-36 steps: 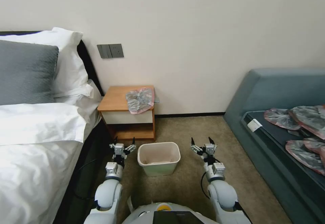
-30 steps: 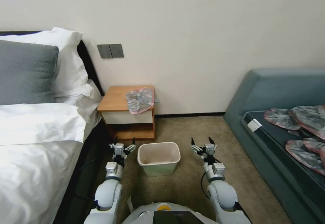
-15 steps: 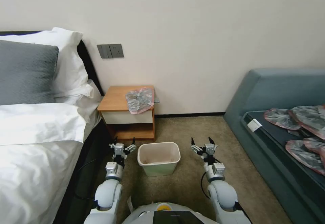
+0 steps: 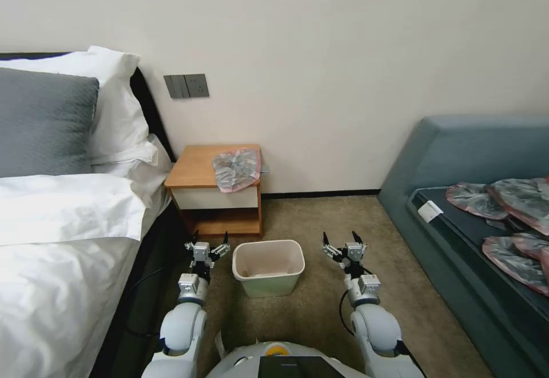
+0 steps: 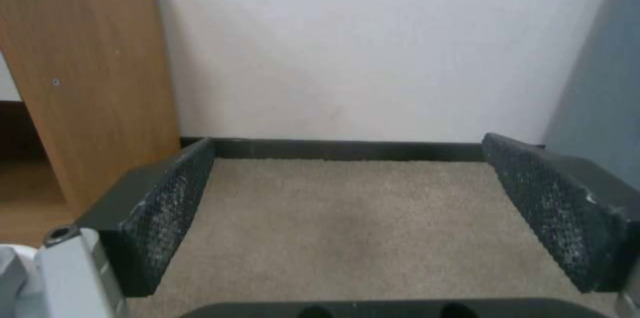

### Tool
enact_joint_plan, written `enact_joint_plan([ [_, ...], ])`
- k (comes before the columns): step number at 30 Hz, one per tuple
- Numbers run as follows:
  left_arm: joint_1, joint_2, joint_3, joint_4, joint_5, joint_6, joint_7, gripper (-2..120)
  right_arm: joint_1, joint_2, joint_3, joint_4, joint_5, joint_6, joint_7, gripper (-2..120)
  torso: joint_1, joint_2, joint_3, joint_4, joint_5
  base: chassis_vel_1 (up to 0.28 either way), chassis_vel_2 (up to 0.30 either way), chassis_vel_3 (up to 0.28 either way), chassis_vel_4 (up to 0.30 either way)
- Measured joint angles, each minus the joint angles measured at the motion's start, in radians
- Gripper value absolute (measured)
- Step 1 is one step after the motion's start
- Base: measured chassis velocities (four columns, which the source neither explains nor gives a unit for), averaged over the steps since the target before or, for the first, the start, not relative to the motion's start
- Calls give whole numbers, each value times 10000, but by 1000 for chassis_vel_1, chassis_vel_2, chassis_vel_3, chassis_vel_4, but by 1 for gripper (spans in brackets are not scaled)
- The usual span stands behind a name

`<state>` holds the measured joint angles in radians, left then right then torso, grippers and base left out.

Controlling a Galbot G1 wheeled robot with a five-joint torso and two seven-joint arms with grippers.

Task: Pick up the garbage bag from the table and place it over the trash can.

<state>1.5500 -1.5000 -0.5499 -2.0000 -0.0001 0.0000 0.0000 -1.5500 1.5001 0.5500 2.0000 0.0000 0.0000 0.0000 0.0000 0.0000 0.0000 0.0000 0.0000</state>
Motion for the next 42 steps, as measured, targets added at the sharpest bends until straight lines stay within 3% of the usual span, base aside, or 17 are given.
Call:
enact_joint_plan([
  [4,52,-8,0,-67,5,0,-7,100,0,0,0,0,0,0,0,100,0,0,0,-1,-2,0,0,0,0],
  [8,475,-141,61,-791,173,-41,-102,100,0,0,0,0,0,0,1,100,0,0,0,0,1,0,0,0,0],
  [13,1340,-421,181,-2243,532,-139,-317,100,-1,0,0,0,0,0,0,100,0,0,0,0,1,0,0,0,0],
  [19,1828,-568,235,-3075,678,-170,-434,100,-110,30,-12,178,-29,-2,4,100,0,0,0,-1,-8,0,0,0,0],
  [20,2021,-630,251,-3457,728,-169,-491,100,-298,122,-98,551,-109,5,10,100,0,0,0,1,6,0,0,0,0],
  [27,2938,-933,367,-4998,976,-149,-759,100,-1342,565,-469,2478,-577,93,66,100,0,1,-1,0,3,0,0,0,0],
  [32,3296,-1049,413,-5107,1092,-81,-911,100,-1997,846,-715,3694,-874,159,106,100,0,0,-1,0,0,0,0,0,0],
  [34,3282,-965,340,-5110,1332,560,-1498,100,-2270,949,-873,4345,-853,-109,78,100,0,0,-1,-6,-10,0,0,0,0],
  [42,3094,-846,292,-5062,1167,778,-1691,100,-1526,916,-921,4165,-154,-1181,-23,100,0,0,-1,0,-2,0,0,0,0],
])
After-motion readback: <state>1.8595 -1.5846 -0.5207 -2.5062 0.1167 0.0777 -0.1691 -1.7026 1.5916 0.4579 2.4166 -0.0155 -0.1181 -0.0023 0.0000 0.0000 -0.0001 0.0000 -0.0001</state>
